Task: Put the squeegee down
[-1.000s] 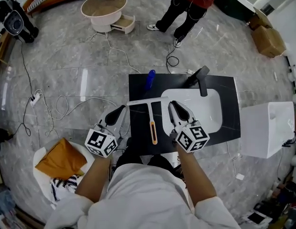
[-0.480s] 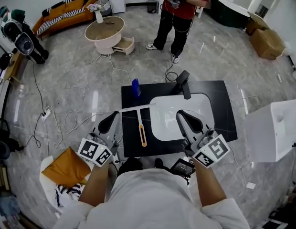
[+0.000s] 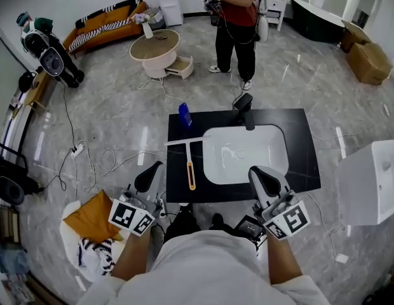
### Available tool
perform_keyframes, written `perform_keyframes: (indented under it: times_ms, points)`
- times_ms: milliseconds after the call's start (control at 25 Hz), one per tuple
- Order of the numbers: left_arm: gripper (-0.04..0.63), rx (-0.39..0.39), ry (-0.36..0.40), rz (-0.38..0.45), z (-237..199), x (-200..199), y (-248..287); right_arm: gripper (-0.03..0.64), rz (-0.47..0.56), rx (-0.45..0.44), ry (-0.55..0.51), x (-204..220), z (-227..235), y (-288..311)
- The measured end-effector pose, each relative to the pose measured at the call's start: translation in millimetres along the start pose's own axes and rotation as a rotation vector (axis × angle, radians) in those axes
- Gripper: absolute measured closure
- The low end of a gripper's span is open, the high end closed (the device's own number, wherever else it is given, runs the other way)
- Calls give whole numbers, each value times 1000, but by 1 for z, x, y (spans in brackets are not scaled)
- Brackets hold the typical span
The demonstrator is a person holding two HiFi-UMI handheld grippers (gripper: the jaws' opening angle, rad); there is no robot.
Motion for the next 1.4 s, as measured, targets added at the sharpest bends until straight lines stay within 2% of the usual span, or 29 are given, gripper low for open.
perform_keyframes:
  times_ms: [200,400,520,680,840,1000,1120,1280,1400]
  points:
    - [578,-47,17,-9,20,13,-23,601,-32,38,0,9,-1,-24]
    - [578,-98,27,-1,29,20,-49,601,-119,99,-59,13,-8,-39]
    - [578,-91,23,3,36,24,-62,602,-139,119,-89,10,-23,-50]
    - [578,-64,15,21,55,23,-91,601,-153,118,-75,0,-55,-67]
    - [578,-52,-20,9,74,37,-134,601,-194,89,-49,-4,-94,-84]
    - [578,-71,-82,-31,91,73,-183,601,-245,58,-34,1,-137,-107]
    - [578,-95,-128,-48,101,99,-213,601,-268,66,-45,5,-161,-127]
    - [578,-109,-162,-49,114,120,-234,601,-298,82,-52,9,-179,-149]
    - [578,-115,-174,-49,119,128,-237,603,-297,52,-44,11,-188,-154]
Point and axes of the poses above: the fingertips, and each gripper's own axes: y forward along the fingers, z to its right, x out of its underside, the point moved 6 cm from there along -y, backward along the fingers, and after that the axes turned 15 degrees about -y, right-handed, at the moved point
